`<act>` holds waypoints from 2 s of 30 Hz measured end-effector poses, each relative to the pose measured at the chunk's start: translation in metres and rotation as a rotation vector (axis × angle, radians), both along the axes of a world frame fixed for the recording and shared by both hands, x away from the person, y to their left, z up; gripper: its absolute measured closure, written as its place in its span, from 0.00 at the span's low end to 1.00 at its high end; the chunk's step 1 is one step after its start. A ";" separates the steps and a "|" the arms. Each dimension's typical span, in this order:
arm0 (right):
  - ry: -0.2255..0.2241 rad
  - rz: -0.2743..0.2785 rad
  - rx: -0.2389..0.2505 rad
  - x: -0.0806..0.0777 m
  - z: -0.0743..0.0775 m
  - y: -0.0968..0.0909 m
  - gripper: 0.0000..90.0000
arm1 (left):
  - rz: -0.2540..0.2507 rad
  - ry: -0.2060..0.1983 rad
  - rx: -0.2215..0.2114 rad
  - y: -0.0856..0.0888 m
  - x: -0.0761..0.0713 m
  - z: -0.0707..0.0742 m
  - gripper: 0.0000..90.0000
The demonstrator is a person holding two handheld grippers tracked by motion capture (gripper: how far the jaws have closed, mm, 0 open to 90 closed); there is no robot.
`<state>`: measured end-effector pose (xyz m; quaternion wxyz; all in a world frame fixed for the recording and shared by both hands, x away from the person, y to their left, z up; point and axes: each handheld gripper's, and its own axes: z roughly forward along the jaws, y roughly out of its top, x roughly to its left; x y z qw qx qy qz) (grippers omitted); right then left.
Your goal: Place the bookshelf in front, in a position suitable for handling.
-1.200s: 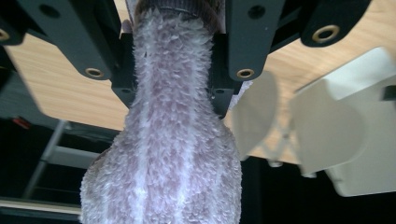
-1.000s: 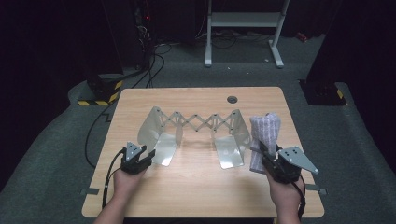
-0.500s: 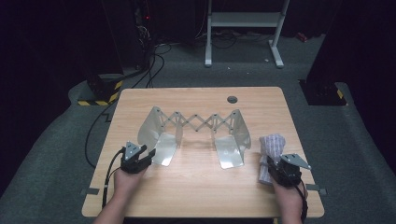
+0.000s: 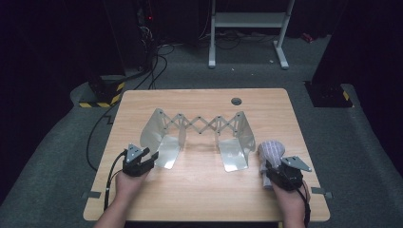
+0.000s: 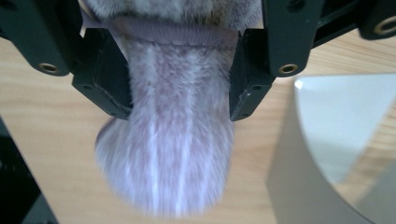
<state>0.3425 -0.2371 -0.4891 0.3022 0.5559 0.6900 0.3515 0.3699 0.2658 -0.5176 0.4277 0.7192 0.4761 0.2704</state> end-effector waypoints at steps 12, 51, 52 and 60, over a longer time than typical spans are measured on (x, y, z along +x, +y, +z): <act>-0.118 0.122 -0.002 -0.010 0.024 0.042 0.56 | -0.002 -0.010 0.003 -0.002 0.003 0.001 0.69; -0.134 0.134 -0.015 0.097 0.028 0.113 0.73 | -0.066 0.017 0.035 -0.011 -0.069 0.001 0.66; -0.134 0.134 -0.015 0.097 0.028 0.113 0.73 | -0.066 0.017 0.035 -0.011 -0.069 0.001 0.66; -0.218 0.147 0.004 0.055 0.038 0.110 0.68 | -0.058 0.006 0.036 -0.008 -0.068 0.001 0.62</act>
